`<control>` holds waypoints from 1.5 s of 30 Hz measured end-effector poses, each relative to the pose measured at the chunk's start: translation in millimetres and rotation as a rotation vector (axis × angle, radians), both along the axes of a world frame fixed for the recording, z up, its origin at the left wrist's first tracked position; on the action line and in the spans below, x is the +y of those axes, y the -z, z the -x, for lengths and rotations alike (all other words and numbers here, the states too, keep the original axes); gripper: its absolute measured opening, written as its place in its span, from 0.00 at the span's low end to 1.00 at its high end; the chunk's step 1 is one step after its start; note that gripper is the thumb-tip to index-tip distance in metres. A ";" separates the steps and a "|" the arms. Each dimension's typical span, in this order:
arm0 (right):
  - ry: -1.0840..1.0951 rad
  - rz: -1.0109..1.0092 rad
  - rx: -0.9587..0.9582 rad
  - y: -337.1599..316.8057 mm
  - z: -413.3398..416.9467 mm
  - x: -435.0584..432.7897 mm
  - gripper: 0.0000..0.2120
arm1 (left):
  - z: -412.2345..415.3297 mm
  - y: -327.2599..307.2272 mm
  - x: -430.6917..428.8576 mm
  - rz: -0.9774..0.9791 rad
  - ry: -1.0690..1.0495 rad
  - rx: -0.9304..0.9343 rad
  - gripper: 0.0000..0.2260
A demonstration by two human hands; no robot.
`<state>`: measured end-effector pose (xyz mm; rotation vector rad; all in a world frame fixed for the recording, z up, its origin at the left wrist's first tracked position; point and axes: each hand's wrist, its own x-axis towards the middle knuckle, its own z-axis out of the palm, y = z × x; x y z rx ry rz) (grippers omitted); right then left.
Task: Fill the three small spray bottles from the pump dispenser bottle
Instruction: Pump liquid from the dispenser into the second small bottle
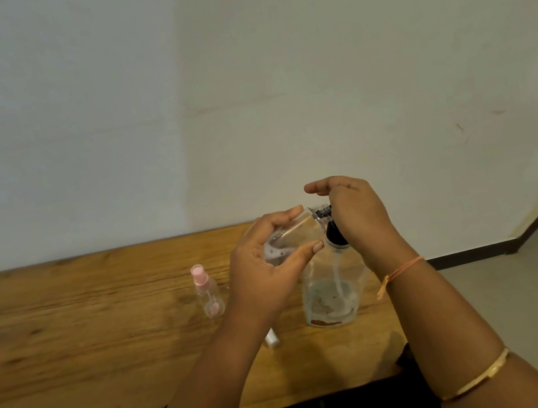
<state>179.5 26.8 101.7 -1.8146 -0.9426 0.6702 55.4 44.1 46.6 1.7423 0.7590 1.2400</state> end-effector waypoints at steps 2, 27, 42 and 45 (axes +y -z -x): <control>-0.016 -0.028 0.016 -4.6 -0.8 -1.1 0.20 | -0.1 -2.6 -0.4 -0.017 0.004 -0.020 0.16; 0.003 -0.054 -0.028 0.2 -0.1 -0.8 0.20 | -0.6 -3.6 -3.4 0.018 0.014 -0.033 0.16; -0.029 -0.046 0.031 -5.8 -0.9 -2.9 0.18 | -1.3 -3.3 -3.9 0.015 0.010 -0.048 0.17; -0.030 -0.067 0.039 1.9 -1.4 0.5 0.17 | -1.6 -1.1 -3.4 0.072 0.027 -0.039 0.16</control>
